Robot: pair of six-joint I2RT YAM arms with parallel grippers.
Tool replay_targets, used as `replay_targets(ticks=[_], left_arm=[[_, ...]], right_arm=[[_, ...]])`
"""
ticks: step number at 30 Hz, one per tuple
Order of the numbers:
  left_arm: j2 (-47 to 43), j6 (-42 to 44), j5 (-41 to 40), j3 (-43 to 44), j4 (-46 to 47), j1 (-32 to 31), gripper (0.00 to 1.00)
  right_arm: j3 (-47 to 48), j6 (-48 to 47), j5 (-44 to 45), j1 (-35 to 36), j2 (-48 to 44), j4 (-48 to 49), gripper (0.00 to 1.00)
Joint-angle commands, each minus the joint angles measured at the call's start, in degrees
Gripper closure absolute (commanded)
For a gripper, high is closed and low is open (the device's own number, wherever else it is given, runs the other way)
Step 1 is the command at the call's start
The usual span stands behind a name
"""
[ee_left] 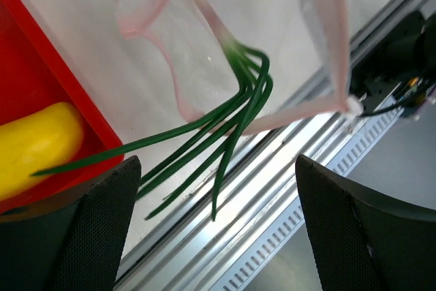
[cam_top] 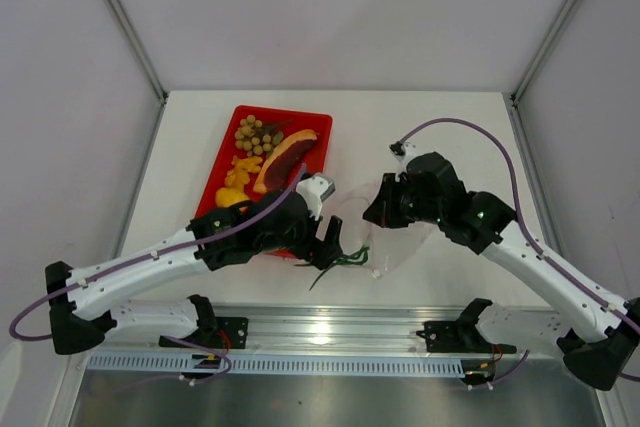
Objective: Place the food in the zip-top bag and seal the zipper
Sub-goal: Place the fake vegetable in the zipper food storage bag.
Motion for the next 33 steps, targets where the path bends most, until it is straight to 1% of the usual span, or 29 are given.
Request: replay_targets(ticks=[1, 3, 8, 14, 22, 25, 26, 28, 29, 31, 32, 33], left_arm=[[-2.04, 5.85, 3.27, -4.54, 4.61, -0.35, 0.05], [-2.31, 8.04, 3.79, -5.08, 4.7, -0.35, 0.03], [-0.65, 11.04, 6.69, -6.22, 7.33, -0.35, 0.01], [2.87, 10.09, 10.74, -8.33, 8.65, -1.4, 0.01], [4.55, 6.57, 10.47, -11.05, 7.69, -2.54, 0.05], [3.4, 5.6, 11.88, -12.55, 8.48, -3.16, 0.11], [2.97, 5.16, 12.23, -12.72, 8.57, -3.33, 0.16], [2.7, 4.81, 13.64, -13.51, 9.27, -4.04, 0.2], [2.7, 4.37, 14.08, -13.52, 9.62, -4.21, 0.25], [3.31, 4.11, 14.87, -13.61, 10.5, -4.74, 0.3], [4.01, 3.76, 15.04, -13.34, 10.68, -5.0, 0.37], [4.28, 3.66, 15.05, -13.34, 10.76, -5.01, 0.41]], right_arm=[[2.02, -2.99, -2.43, -0.32, -2.28, 0.29, 1.0], [1.93, -4.65, -4.45, -0.24, -2.98, 0.11, 1.0], [1.76, -5.8, -5.86, -0.32, -3.86, -1.12, 1.0], [2.28, -6.42, -5.95, -1.2, -4.92, -1.73, 1.0], [2.37, -7.03, -7.62, -3.4, -5.97, -2.26, 1.0], [2.11, -7.39, -7.53, -4.01, -6.58, -2.79, 1.0], [2.11, -7.47, -7.45, -4.19, -6.67, -3.14, 1.0], [2.02, -7.47, -7.45, -4.63, -6.85, -3.4, 1.0], [2.02, -7.56, -7.45, -4.72, -7.03, -3.32, 1.0], [2.11, -7.3, -7.88, -4.98, -7.11, -3.05, 1.0], [2.02, -7.04, -8.15, -4.98, -7.12, -2.88, 1.0], [2.02, -7.03, -8.15, -5.07, -7.03, -2.79, 1.0]])
